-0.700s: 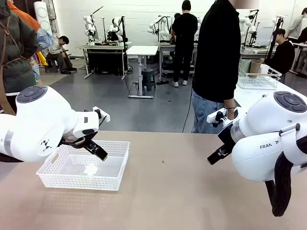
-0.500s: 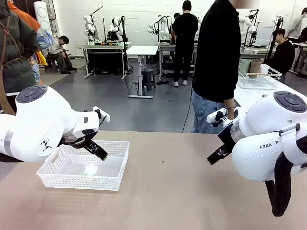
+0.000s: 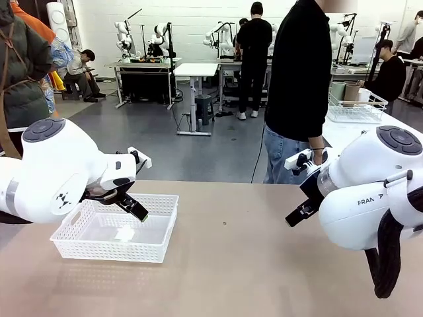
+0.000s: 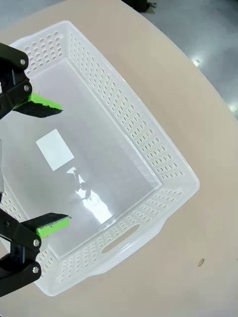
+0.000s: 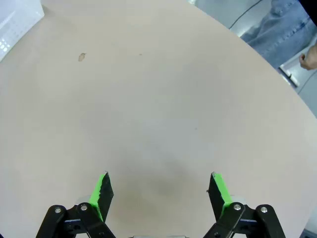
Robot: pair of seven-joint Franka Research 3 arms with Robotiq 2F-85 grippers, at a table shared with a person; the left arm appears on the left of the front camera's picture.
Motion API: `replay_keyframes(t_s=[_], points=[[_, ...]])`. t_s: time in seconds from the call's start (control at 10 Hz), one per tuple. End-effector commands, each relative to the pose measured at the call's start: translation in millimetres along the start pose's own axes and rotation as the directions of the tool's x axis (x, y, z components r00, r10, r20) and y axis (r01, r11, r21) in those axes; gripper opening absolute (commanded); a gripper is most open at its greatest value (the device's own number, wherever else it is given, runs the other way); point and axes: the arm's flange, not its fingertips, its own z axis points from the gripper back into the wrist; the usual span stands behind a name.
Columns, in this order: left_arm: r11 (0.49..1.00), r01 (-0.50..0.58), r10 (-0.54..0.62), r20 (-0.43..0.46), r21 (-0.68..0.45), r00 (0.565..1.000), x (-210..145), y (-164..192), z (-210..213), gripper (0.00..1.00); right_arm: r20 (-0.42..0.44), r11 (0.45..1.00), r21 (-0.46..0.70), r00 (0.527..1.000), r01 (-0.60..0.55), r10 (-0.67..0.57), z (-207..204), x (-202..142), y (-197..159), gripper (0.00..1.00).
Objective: Clean and organize the cups into the basket.
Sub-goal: Pick up the Organizing basket and move it to the center of the table, then pick up the Reusable plastic cup from the right side of the table and place it inside the Organizing basket.
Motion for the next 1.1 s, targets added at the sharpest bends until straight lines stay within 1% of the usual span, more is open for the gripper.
replay_keyframes(t_s=[0.0,1.0], points=[[1.000,0.000,0.000,0.000,0.000,1.000,-0.1,0.0,0.0,1.00,0.000,1.000,0.000,1.000,0.000,0.000,0.0,0.0,0.0,1.00],[1.000,0.000,0.000,0.000,0.000,1.000,-0.1,0.0,0.0,1.00,0.000,1.000,0.000,1.000,0.000,0.000,0.0,0.0,0.0,1.00]])
